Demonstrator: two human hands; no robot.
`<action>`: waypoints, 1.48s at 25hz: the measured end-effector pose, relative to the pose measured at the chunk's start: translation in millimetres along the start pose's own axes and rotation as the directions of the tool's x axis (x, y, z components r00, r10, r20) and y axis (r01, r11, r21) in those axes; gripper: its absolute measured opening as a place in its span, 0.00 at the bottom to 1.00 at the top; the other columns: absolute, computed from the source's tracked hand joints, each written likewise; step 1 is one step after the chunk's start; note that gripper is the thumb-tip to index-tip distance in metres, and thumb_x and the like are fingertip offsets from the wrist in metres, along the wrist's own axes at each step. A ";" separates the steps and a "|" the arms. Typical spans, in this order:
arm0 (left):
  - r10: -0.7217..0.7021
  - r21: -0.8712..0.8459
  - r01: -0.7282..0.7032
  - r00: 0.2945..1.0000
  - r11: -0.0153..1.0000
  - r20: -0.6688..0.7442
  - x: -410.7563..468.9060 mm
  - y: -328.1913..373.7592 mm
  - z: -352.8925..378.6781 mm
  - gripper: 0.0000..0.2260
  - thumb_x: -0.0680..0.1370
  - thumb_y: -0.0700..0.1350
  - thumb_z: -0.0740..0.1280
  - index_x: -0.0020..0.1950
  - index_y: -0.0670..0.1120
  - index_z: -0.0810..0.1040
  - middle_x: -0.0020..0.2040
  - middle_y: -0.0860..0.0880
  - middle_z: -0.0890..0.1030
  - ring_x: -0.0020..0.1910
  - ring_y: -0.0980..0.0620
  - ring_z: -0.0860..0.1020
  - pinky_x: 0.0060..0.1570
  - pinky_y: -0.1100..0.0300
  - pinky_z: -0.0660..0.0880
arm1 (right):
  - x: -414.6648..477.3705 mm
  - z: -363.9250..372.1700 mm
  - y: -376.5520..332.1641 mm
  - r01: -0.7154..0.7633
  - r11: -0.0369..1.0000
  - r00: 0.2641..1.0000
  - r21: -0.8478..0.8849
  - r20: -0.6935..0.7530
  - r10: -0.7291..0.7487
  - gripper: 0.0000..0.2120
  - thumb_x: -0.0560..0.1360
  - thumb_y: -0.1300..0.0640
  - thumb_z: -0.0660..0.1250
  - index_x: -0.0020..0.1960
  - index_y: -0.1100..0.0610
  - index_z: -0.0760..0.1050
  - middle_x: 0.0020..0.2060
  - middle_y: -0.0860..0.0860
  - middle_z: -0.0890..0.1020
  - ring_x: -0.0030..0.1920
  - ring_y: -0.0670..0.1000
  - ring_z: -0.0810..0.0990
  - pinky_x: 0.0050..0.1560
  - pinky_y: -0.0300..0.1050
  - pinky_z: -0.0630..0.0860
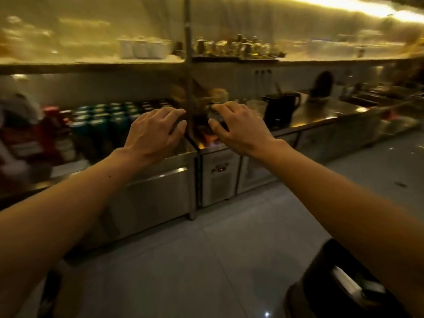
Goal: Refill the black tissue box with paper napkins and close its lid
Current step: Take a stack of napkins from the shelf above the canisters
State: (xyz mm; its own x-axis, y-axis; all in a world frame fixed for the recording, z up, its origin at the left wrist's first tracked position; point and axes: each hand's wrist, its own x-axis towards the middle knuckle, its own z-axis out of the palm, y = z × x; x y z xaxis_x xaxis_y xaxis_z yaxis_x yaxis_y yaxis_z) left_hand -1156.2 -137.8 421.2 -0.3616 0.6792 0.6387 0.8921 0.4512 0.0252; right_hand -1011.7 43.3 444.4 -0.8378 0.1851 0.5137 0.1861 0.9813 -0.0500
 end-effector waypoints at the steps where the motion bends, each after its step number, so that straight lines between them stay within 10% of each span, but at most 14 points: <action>1: -0.043 0.032 0.042 0.999 0.999 0.012 -0.4 -26.2 -3.3 0.24 0.81 0.58 0.50 0.69 0.49 0.73 0.66 0.46 0.77 0.64 0.42 0.76 0.59 0.46 0.71 | 25.6 14.7 -14.1 0.040 0.998 0.999 0.039 0.019 -0.040 0.25 0.80 0.40 0.53 0.71 0.51 0.66 0.66 0.55 0.73 0.66 0.58 0.72 0.62 0.55 0.69; 20: -0.455 0.309 0.443 0.890 0.841 -0.040 125.9 -238.0 54.1 0.23 0.82 0.59 0.50 0.69 0.49 0.72 0.65 0.45 0.78 0.62 0.43 0.77 0.55 0.47 0.72 | 359.9 193.0 -16.5 0.459 0.815 0.882 0.352 -0.068 -0.467 0.24 0.79 0.40 0.55 0.72 0.50 0.64 0.65 0.56 0.74 0.63 0.58 0.74 0.55 0.55 0.73; 37: -0.418 0.137 0.422 0.907 0.896 -0.059 271.7 -593.1 129.6 0.23 0.80 0.58 0.52 0.69 0.48 0.72 0.64 0.44 0.78 0.57 0.43 0.78 0.51 0.50 0.72 | 676.6 348.2 -93.7 0.299 0.846 0.941 0.442 0.013 -0.339 0.22 0.80 0.45 0.60 0.71 0.52 0.66 0.64 0.58 0.75 0.63 0.55 0.74 0.61 0.56 0.74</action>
State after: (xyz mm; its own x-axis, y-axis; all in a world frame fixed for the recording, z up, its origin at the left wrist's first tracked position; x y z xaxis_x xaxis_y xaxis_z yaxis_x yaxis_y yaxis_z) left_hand -1818.7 -145.9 480.2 -0.6846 0.3935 0.6136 0.6100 0.7700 0.1869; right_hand -1774.7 95.3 498.4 -0.8577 -0.1575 0.4894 -0.3196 0.9090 -0.2677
